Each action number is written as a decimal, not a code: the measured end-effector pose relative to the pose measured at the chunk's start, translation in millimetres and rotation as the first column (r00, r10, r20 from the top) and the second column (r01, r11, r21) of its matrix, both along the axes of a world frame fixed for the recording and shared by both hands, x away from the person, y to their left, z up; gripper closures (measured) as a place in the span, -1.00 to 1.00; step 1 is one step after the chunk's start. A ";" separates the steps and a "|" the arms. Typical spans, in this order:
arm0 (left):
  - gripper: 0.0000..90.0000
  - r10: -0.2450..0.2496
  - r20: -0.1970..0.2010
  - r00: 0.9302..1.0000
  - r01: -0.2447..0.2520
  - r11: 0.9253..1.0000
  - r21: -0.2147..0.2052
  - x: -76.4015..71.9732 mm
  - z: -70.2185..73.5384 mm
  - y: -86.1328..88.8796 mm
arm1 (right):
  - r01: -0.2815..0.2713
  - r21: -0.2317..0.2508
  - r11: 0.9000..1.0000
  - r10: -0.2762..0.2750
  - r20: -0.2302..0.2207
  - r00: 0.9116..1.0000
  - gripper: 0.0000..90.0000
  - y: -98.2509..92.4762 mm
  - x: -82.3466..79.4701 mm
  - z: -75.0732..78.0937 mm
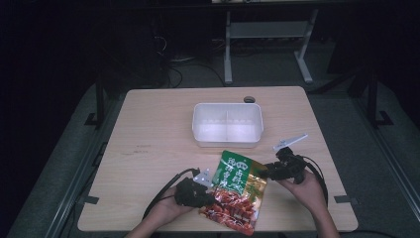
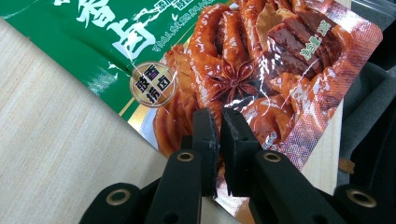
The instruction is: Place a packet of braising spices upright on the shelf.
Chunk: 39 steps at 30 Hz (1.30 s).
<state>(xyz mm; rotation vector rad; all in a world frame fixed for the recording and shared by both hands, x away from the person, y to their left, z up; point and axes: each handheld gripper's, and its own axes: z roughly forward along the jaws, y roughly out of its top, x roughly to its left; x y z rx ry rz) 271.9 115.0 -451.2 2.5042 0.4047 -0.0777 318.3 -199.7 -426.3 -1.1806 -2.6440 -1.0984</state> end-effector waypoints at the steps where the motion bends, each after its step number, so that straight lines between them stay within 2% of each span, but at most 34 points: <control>1: 0.88 0.000 0.000 1.000 0.000 1.000 0.001 0.1 0.0 0.0 | -0.008 -0.005 1.000 0.008 -0.001 1.000 0.39 1.2 -0.1 1.0; 5: 0.88 0.001 -0.001 1.000 -0.001 1.000 0.000 0.2 -0.1 -0.1 | -0.039 -0.016 0.999 0.039 -0.015 0.999 0.43 4.0 1.3 1.4; 13: 0.88 -0.001 0.003 1.000 0.001 1.000 0.003 0.3 -0.1 -0.5 | -0.071 -0.057 0.996 0.064 -0.113 0.992 0.50 12.4 17.0 -14.6; 17: 0.87 -0.002 0.008 1.000 0.002 1.000 0.005 0.4 -0.1 -0.9 | -0.079 -0.081 0.994 0.069 -0.113 0.991 0.53 16.4 18.4 -17.7; 23: 0.86 -0.005 0.013 1.000 0.005 1.000 0.008 0.0 0.1 -1.6 | -0.078 -0.079 0.994 0.069 -0.107 0.992 0.59 19.0 20.5 -21.1; 28: 0.83 -0.003 0.018 1.000 0.002 1.000 0.007 -1.1 0.3 -1.8 | -0.075 -0.081 0.994 0.067 -0.088 0.994 0.69 20.3 20.0 -21.8; 33: 0.78 0.002 0.016 1.000 -0.002 1.000 0.004 -1.3 1.3 -1.7 | -0.056 -0.108 0.993 0.048 -0.077 0.996 0.94 20.1 20.3 -24.3; 39: 0.69 0.008 0.014 1.000 -0.008 1.000 -0.010 -0.7 3.2 0.1 | -0.048 -0.094 0.994 0.041 -0.080 0.996 0.98 18.5 20.6 -24.3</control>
